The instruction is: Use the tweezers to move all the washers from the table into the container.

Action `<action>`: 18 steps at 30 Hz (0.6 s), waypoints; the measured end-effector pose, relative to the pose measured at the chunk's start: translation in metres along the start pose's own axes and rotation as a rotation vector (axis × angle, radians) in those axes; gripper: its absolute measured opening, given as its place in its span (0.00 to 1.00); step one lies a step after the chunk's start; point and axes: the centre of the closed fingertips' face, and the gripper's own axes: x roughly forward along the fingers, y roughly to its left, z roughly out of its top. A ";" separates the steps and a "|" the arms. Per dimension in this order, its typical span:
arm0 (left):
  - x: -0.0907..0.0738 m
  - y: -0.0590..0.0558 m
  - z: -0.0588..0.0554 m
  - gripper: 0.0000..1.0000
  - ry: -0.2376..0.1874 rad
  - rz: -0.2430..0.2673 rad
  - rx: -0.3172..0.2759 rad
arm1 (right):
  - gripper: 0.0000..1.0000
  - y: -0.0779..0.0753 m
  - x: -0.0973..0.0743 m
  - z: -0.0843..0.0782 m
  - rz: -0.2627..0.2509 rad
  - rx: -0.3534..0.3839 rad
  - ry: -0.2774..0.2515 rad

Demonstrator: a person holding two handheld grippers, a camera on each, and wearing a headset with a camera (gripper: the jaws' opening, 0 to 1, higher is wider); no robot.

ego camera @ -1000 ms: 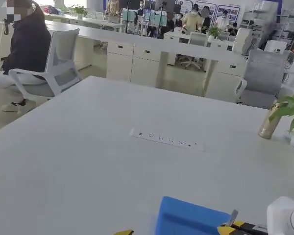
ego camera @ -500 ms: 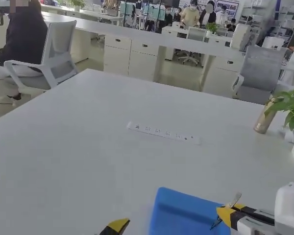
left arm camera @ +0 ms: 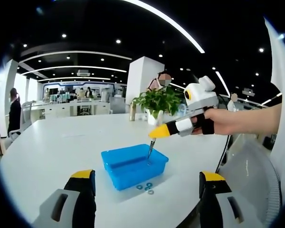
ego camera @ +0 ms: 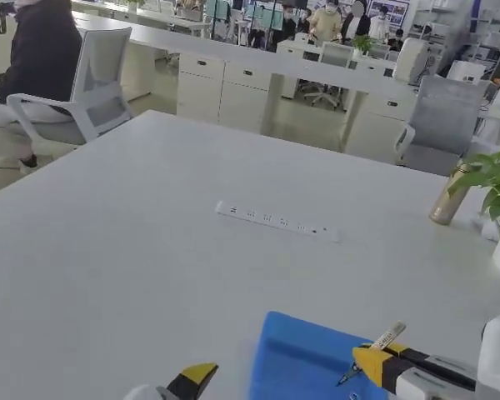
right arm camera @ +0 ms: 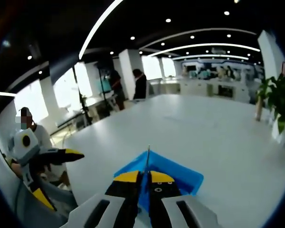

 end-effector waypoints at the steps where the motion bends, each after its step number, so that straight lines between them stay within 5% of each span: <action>1: 0.000 0.000 0.000 0.91 0.001 0.000 0.001 | 0.03 0.005 0.000 -0.002 0.009 -0.004 0.005; 10: 0.000 -0.003 -0.003 0.90 0.016 -0.009 0.007 | 0.03 0.027 0.002 -0.025 0.076 0.008 0.041; 18: -0.001 -0.004 -0.004 0.89 0.025 -0.010 0.012 | 0.03 0.032 0.014 -0.056 0.083 -0.015 0.105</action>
